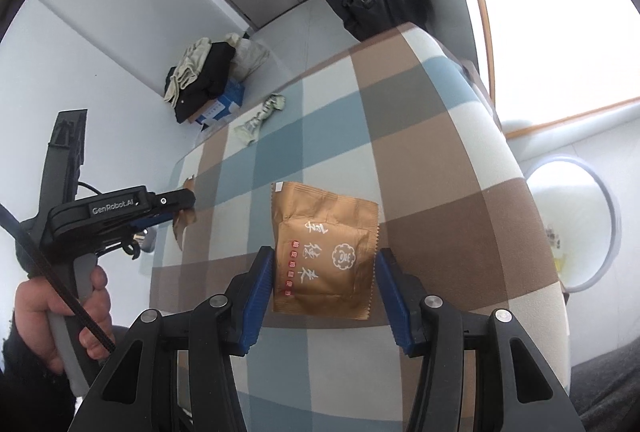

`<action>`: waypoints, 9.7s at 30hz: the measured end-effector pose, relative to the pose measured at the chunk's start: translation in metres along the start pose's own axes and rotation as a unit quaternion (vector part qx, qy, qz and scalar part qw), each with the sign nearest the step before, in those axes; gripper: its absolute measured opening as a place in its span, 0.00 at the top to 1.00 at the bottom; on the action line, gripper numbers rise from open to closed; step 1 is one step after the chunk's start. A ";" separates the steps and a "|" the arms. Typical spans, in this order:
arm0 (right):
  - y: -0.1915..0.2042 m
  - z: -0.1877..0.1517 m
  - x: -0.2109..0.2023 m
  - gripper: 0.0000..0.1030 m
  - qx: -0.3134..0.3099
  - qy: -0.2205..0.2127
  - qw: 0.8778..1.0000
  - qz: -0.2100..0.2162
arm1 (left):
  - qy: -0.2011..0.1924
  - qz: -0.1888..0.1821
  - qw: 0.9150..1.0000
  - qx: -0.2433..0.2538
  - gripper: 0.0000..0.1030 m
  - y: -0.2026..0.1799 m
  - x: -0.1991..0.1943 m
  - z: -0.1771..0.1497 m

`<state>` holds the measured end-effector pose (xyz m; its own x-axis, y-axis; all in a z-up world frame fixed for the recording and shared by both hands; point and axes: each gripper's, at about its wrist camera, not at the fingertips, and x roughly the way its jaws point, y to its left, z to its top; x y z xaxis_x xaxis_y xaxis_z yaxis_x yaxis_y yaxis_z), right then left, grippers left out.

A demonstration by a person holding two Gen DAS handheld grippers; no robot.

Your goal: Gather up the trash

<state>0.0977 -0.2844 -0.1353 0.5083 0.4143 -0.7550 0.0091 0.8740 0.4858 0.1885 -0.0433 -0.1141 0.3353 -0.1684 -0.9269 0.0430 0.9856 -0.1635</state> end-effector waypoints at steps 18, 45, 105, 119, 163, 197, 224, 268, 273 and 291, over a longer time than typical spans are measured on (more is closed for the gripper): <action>0.012 0.028 -0.143 0.50 -0.016 -0.122 0.991 -0.051 | -0.148 -0.110 0.977 0.104 0.63 -0.077 -0.101 -0.014; -0.225 0.051 -0.108 0.50 0.101 -0.021 0.983 -0.148 | -0.005 -0.201 0.959 0.200 0.63 -0.266 0.000 -0.009; -0.010 0.156 -0.128 0.22 -0.082 -0.172 0.982 -0.002 | -0.185 -0.068 0.980 0.029 0.29 -0.057 -0.109 0.007; 0.078 0.156 0.076 0.24 -0.051 -0.009 0.998 0.037 | -0.251 0.012 0.967 -0.049 0.29 0.075 -0.089 0.002; 0.114 0.079 0.114 0.94 -0.146 0.018 0.987 -0.063 | -0.145 0.035 0.984 -0.092 0.18 0.105 -0.052 0.005; -0.018 0.020 0.007 0.51 -0.177 0.118 0.975 -0.070 | -0.105 0.038 0.994 0.020 0.18 -0.082 -0.058 -0.028; -0.081 0.059 -0.068 0.91 -0.088 -0.002 0.995 -0.055 | -0.066 -0.011 0.993 0.097 0.18 -0.181 -0.019 -0.021; -0.172 0.044 -0.138 0.26 0.105 -0.063 0.986 -0.116 | -0.027 -0.064 0.980 0.187 0.18 -0.281 0.015 -0.029; -0.175 0.043 -0.141 0.26 0.114 -0.072 0.985 -0.103 | -0.041 -0.048 0.982 0.180 0.18 -0.278 0.013 -0.028; -0.175 0.040 -0.144 0.26 0.114 -0.088 0.986 -0.089 | -0.044 -0.052 0.980 0.187 0.18 -0.285 0.015 -0.036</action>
<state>0.0576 -0.5066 -0.0941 0.6227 0.1915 -0.7586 0.2952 0.8404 0.4545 0.1473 -0.3275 -0.0932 0.3891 -0.2830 -0.8766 0.4184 0.9021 -0.1056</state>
